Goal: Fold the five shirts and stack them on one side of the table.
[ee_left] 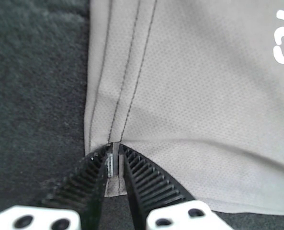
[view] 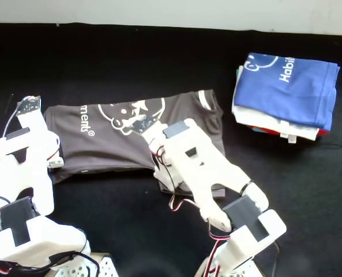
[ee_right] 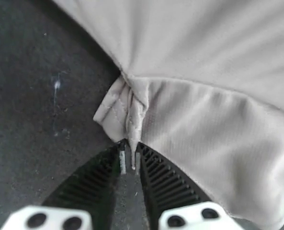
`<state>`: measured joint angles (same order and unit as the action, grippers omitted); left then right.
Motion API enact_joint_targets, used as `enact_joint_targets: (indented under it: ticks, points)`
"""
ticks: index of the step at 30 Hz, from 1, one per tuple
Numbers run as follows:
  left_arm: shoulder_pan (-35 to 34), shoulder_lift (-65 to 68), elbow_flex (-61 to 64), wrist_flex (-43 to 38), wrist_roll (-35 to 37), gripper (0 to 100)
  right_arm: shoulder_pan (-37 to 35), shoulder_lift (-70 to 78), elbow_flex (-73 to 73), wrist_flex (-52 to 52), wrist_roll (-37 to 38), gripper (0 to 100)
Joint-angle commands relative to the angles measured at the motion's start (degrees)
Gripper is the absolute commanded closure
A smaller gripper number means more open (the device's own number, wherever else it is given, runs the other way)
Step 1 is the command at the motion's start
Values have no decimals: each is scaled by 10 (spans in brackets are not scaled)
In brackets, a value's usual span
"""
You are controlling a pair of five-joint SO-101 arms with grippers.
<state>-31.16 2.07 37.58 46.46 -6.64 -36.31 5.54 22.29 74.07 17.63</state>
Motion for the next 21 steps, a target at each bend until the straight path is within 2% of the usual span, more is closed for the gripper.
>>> enact_joint_targets:
  ticks: [1, 7, 10, 12, 15, 21]
  points:
    - [6, 0, 1, -11, 4, 991, -7, -32, -32, 59, 5, 850]
    - [6, 0, 1, -11, 4, 991, 26, -30, -183, 148, 3, 903]
    - [6, 0, 1, -11, 4, 991, 73, -22, -200, 105, 3, 991]
    - [6, 0, 1, -11, 4, 991, 87, -7, -172, 73, 3, 986]
    - [6, 0, 1, -11, 4, 991, 79, 25, -132, 56, 2, 992]
    - [6, 0, 1, -12, 4, 991, -4, 44, -91, 30, 1, 992]
